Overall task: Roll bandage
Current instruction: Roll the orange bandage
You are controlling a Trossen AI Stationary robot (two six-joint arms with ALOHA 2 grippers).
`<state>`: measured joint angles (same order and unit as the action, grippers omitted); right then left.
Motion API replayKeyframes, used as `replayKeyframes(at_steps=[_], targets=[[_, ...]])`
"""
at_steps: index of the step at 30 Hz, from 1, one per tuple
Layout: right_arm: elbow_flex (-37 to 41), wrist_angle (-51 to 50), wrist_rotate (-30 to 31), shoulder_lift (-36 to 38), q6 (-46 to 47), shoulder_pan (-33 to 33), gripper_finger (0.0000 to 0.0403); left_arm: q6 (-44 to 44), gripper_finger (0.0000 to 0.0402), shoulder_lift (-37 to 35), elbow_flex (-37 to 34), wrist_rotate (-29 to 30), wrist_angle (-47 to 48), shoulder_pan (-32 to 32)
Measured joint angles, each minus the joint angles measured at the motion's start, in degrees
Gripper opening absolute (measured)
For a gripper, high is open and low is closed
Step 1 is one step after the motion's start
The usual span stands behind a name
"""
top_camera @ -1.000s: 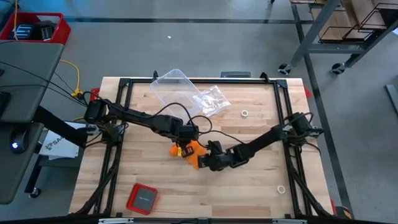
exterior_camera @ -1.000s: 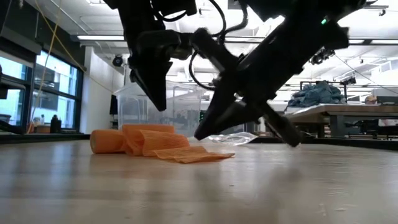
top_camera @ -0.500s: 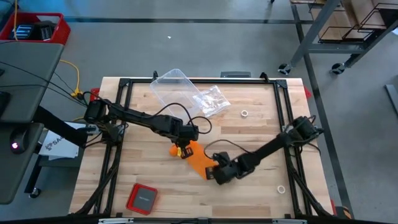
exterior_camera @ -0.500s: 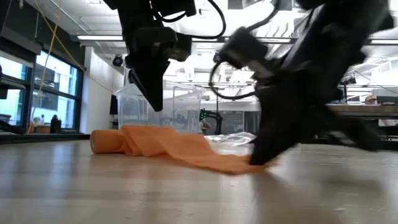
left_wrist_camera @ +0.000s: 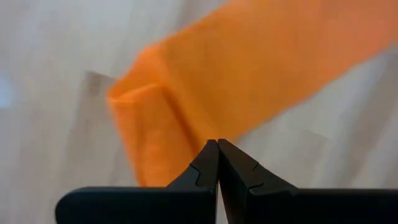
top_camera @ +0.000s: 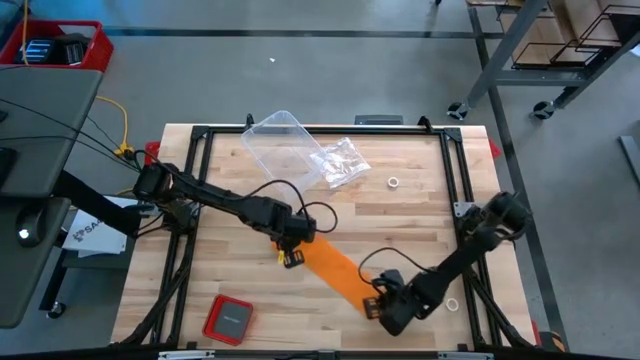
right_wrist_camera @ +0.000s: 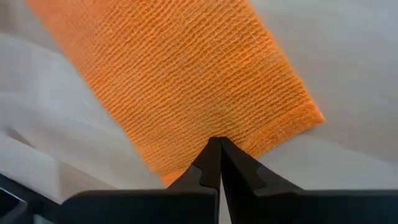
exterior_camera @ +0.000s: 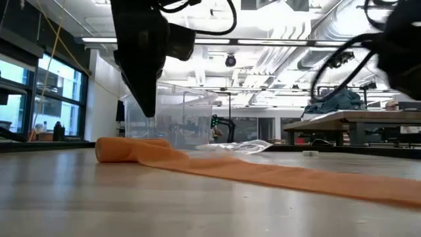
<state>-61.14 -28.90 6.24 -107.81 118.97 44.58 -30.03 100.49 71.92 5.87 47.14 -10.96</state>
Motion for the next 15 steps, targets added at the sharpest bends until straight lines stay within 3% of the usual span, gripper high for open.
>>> replayKeyframes(at_steps=[7,13,15], targets=[[0.0,-4.2,-6.2,0.7,0.0,2.4,0.0,-0.8,0.0,0.0,-1.3,3.7,0.7,0.2],[0.0,-6.1,-8.8,0.8,1.3,4.6,0.0,-2.2,0.0,0.0,-4.6,1.1,-1.8,0.3],[0.0,-6.0,-8.9,0.8,1.5,4.6,0.0,-2.3,0.0,0.0,-5.7,-2.2,-4.7,0.2]])
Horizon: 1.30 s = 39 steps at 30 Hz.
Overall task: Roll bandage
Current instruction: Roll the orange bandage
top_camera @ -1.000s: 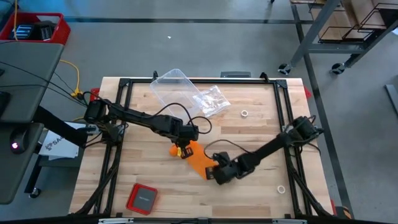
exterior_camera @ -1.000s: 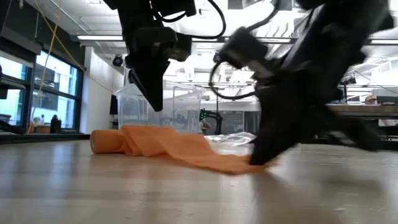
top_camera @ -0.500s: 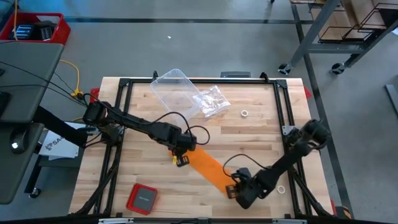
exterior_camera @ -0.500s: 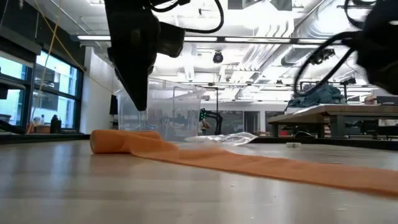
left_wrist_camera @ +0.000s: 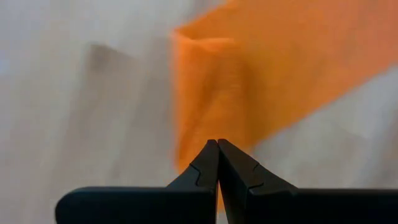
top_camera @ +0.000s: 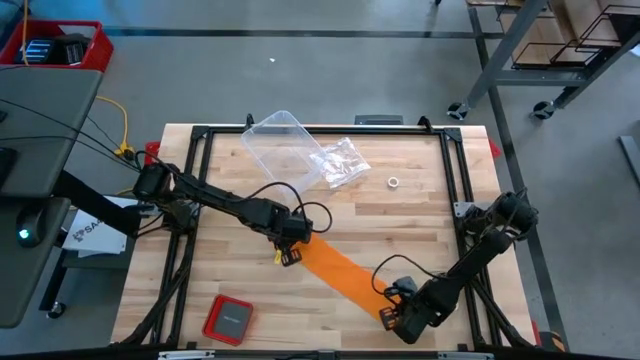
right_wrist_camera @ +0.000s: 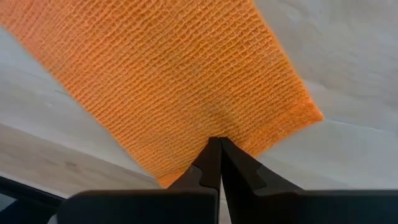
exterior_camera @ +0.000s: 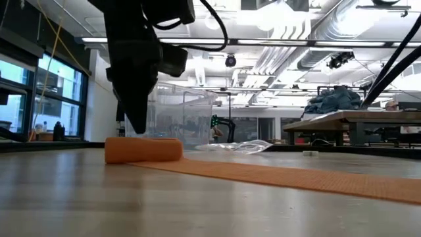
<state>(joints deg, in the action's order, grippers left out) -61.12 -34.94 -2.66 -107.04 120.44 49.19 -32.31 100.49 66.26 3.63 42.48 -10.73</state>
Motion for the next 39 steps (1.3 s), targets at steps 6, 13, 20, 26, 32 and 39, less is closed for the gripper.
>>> replayKeyframes(at_steps=[6,13,20,26,32,39], targets=[[0.0,0.0,0.2,0.0,-0.4,0.0,0.0,1.4,0.0,0.0,-0.9,-4.9,-7.5,-1.4],[0.0,0.0,0.5,0.0,-0.4,0.0,0.0,5.5,0.0,2.0,-0.9,-5.8,-8.3,-0.5],[0.0,-0.1,0.6,0.0,-0.5,0.0,0.0,7.9,0.0,1.9,-1.0,-5.0,-7.3,2.3],[0.1,-0.1,0.7,0.0,-0.4,0.0,0.0,10.2,0.0,1.7,-0.9,-4.7,-7.5,4.4],[0.1,-0.1,0.7,0.0,-0.3,0.0,0.0,12.5,0.0,1.4,-0.8,-1.4,-4.3,6.2],[0.0,-0.2,0.6,0.0,-0.3,0.0,0.0,16.1,0.0,0.9,-0.9,4.3,1.0,7.7]])
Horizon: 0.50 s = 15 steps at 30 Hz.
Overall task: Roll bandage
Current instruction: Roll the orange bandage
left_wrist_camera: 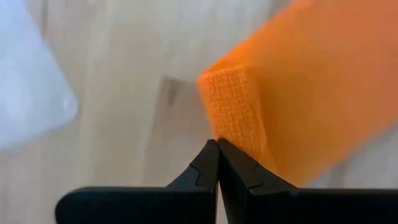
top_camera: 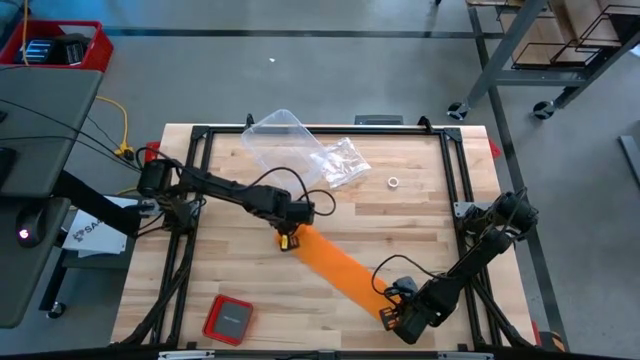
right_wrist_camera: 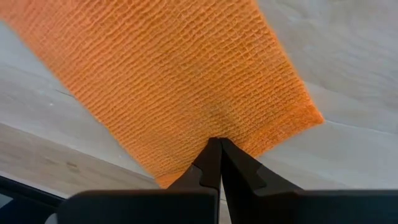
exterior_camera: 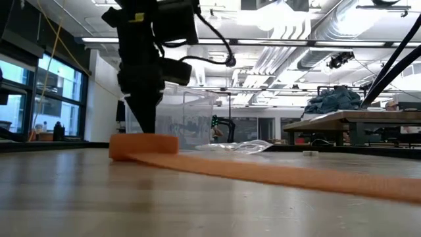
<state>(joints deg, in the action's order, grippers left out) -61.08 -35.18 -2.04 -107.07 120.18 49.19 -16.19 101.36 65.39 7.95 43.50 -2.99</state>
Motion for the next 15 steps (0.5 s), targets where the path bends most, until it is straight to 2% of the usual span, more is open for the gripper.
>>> replayKeyframes(at_steps=[9,15], targets=[[0.0,-0.6,-1.1,0.0,0.9,1.6,0.0,2.2,0.0,-0.4,-0.1,1.1,3.8,2.9],[0.0,-0.7,-1.6,0.0,0.9,2.7,0.0,-0.4,0.0,-3.2,-0.1,-1.7,4.4,2.3]])
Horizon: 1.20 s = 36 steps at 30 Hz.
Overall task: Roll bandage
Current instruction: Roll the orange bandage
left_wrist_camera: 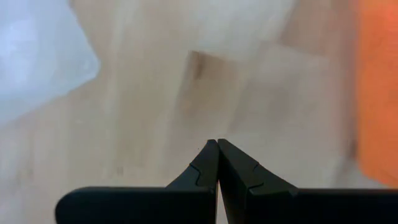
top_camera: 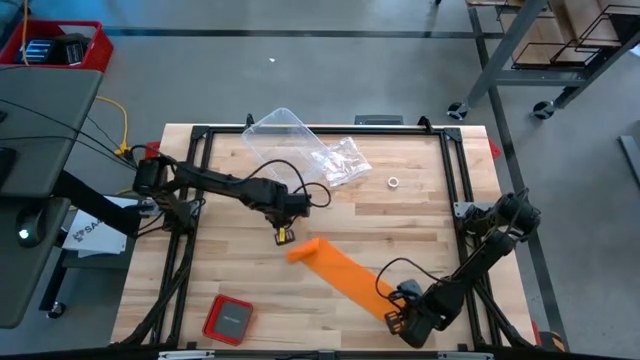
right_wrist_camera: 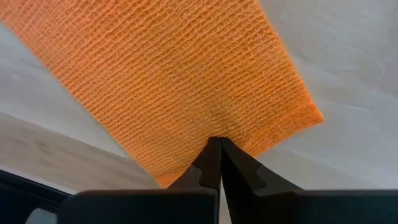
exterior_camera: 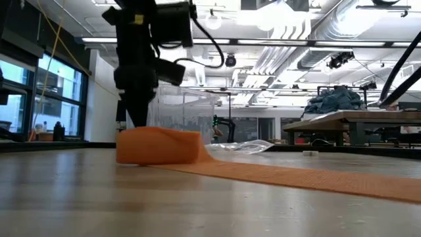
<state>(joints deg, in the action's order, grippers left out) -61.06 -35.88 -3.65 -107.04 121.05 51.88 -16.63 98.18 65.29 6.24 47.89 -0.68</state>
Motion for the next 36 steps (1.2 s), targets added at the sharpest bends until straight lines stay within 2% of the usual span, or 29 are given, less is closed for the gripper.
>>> replayKeyframes(at_steps=[7,15,19,28,36], targets=[[0.0,0.0,-0.5,0.0,0.0,0.1,0.0,-7.1,0.0,-3.4,0.0,-7.7,-9.8,-5.9],[0.0,0.0,-1.0,0.0,-0.2,-0.5,0.0,-13.3,0.0,0.8,0.0,-11.7,-20.1,-15.5],[0.0,0.1,-0.9,0.0,-0.1,-0.5,0.0,-14.5,0.0,2.4,0.0,-11.7,-24.1,-18.4],[0.0,0.3,-0.7,0.0,-0.1,-0.5,0.0,-16.3,0.0,6.2,0.0,-9.0,-25.8,-17.9],[0.0,0.5,-0.8,0.0,0.0,-0.5,0.0,-14.1,0.0,7.0,0.1,-5.4,-24.4,-15.2]])
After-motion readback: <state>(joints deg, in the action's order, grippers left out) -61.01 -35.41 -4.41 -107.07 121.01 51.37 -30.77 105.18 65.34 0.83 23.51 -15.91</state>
